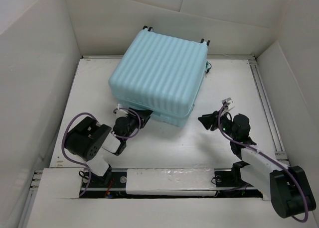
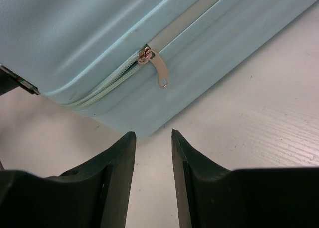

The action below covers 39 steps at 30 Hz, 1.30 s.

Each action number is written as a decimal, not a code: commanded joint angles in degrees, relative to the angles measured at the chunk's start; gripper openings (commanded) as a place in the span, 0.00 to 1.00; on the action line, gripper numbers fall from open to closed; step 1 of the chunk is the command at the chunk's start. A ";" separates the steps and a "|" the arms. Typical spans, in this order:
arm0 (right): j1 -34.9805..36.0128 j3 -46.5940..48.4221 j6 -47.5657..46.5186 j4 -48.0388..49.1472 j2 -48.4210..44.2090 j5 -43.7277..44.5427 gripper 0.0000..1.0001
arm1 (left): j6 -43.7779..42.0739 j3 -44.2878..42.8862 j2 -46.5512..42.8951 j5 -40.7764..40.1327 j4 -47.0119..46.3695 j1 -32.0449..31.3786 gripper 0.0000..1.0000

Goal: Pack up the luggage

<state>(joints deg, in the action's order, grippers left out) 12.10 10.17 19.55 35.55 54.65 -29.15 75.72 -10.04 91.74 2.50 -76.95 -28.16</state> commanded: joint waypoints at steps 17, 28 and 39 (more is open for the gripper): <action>4.68 4.15 -1.44 31.60 22.43 -14.89 0.61 | -5.75 12.85 -15.25 15.51 -13.26 16.03 0.00; 13.74 10.48 -9.79 22.37 23.39 -12.70 0.66 | -19.82 7.23 -58.95 12.35 40.19 16.03 0.00; 10.58 15.23 -12.17 24.21 33.58 -12.51 0.69 | -21.14 9.18 -45.35 13.76 32.92 16.03 0.27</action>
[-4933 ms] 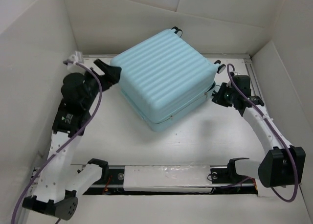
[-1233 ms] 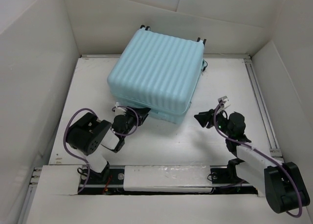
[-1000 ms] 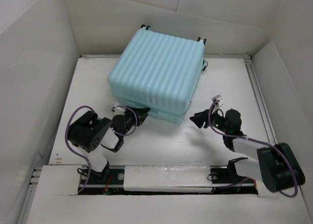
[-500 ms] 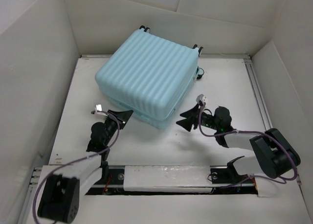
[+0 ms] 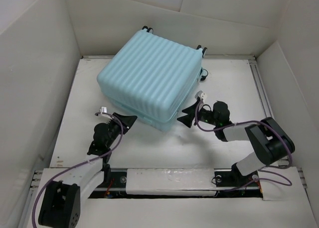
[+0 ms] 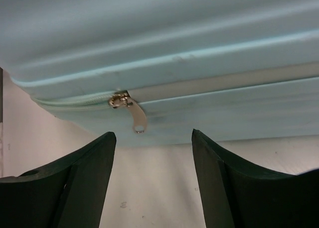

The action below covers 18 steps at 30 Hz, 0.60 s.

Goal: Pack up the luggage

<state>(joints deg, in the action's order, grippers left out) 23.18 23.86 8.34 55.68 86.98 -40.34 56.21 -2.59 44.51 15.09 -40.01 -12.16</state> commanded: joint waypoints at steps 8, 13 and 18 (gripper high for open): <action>0.73 4.79 0.10 6.55 3.99 -4.14 0.63 | -4.44 -4.09 13.47 4.07 -6.40 0.03 0.70; 2.48 5.32 -2.18 2.95 1.09 -0.80 0.63 | -3.65 -4.10 18.67 5.21 -12.01 0.03 0.65; 2.48 7.34 -2.89 1.01 3.37 -0.79 0.61 | -3.03 -5.23 23.07 6.27 -17.99 -0.49 0.60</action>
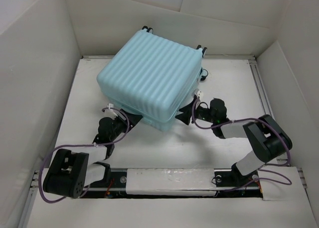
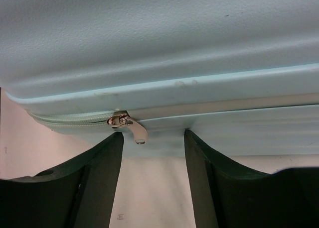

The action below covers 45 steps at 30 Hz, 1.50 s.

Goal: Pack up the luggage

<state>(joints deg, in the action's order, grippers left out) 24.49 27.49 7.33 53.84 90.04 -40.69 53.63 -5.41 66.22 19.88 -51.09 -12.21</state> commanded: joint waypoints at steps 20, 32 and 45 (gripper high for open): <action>11.88 -7.71 10.69 22.47 -2.39 8.96 0.00 | 3.33 -2.32 15.96 3.68 -23.70 -2.38 0.00; 41.68 -1.05 11.03 -25.09 -24.30 50.76 0.00 | 7.46 -4.43 21.93 3.07 -30.21 -8.42 0.00; 47.79 5.14 17.29 -45.32 -26.82 72.78 0.16 | 7.55 -2.41 15.80 -1.24 -25.13 -14.78 0.00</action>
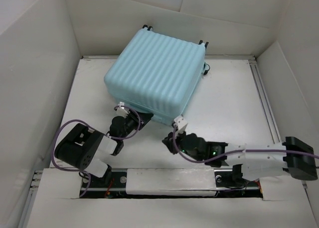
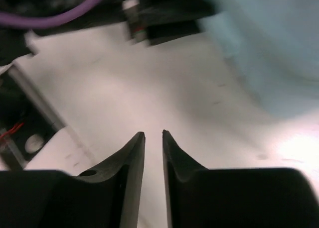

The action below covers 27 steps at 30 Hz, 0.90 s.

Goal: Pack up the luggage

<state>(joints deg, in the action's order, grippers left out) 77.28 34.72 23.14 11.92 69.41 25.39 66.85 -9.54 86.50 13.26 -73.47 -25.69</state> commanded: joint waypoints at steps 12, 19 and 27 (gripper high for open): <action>-29.46 -4.84 -13.38 -4.80 -13.80 -25.46 0.64 | -8.93 1.19 -12.76 4.32 6.68 -1.29 0.00; -30.87 -2.90 -16.54 -2.79 -8.42 -30.73 0.57 | -8.93 1.19 -10.22 4.32 4.13 -1.29 0.00; -33.15 -1.85 -17.86 1.26 -3.41 -30.84 0.43 | -8.40 1.19 -7.22 5.38 0.87 -1.29 0.00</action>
<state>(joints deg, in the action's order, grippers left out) 44.58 30.00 6.76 8.43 64.93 -4.58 63.99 -7.99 78.67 12.34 -65.60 -25.76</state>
